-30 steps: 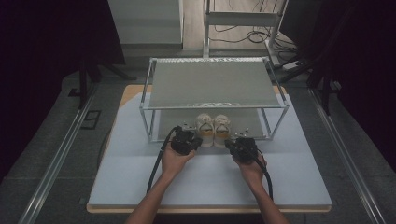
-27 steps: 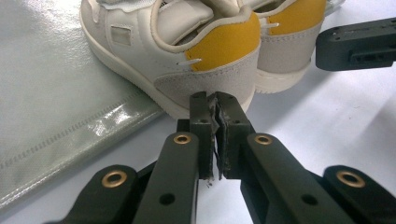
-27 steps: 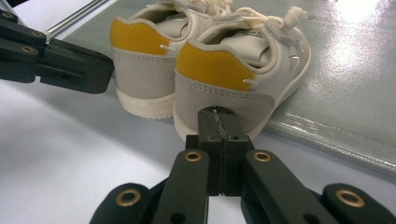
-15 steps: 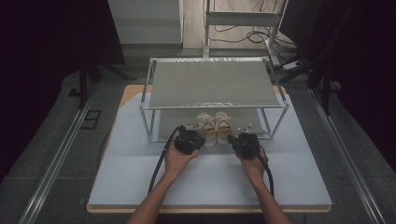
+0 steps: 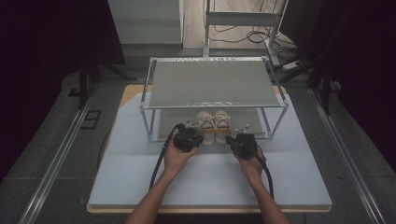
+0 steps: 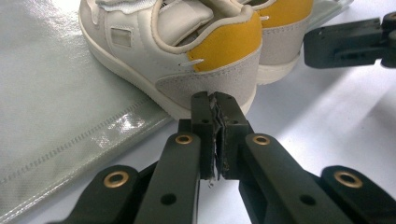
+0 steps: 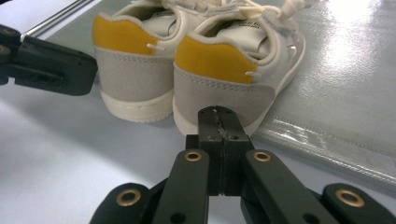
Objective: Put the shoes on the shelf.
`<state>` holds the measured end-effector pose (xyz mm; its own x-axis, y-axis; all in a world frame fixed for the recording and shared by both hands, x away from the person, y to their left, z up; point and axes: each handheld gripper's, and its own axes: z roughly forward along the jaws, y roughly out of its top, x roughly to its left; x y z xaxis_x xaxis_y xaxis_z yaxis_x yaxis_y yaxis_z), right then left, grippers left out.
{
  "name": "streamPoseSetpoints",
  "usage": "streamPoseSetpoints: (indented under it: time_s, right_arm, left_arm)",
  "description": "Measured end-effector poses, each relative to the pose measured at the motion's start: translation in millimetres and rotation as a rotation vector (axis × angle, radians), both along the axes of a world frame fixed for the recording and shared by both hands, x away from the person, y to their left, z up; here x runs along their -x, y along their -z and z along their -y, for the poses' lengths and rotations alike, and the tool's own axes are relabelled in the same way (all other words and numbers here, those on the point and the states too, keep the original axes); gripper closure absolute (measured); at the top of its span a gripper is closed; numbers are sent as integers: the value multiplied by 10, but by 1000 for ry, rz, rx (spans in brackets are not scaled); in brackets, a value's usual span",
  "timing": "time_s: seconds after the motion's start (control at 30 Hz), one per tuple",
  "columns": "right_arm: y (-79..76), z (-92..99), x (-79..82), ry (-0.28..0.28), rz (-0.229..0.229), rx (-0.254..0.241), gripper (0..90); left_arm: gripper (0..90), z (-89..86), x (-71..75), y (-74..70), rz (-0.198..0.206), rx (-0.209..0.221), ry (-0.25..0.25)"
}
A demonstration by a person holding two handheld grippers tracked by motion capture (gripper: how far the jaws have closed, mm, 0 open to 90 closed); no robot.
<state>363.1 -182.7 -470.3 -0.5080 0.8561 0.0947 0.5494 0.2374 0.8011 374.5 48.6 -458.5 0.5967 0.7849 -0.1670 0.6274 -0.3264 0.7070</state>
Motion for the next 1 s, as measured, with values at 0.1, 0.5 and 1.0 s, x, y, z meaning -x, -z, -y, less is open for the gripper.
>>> streamPoseSetpoints:
  time_s: [0.1,0.5,1.0]
  right_arm:
    - [12,-13,-12,-3,-3,-3,895]
    - [21,-38,-40,-14,-13,2,895]
    - [17,-34,-71,-15,-15,1,895]
  left_arm:
    - [867,-2,-26,3,-1,-7,-14]
    - [848,-6,-194,15,15,-42,-7]
    - [848,6,-392,35,7,-58,-6]
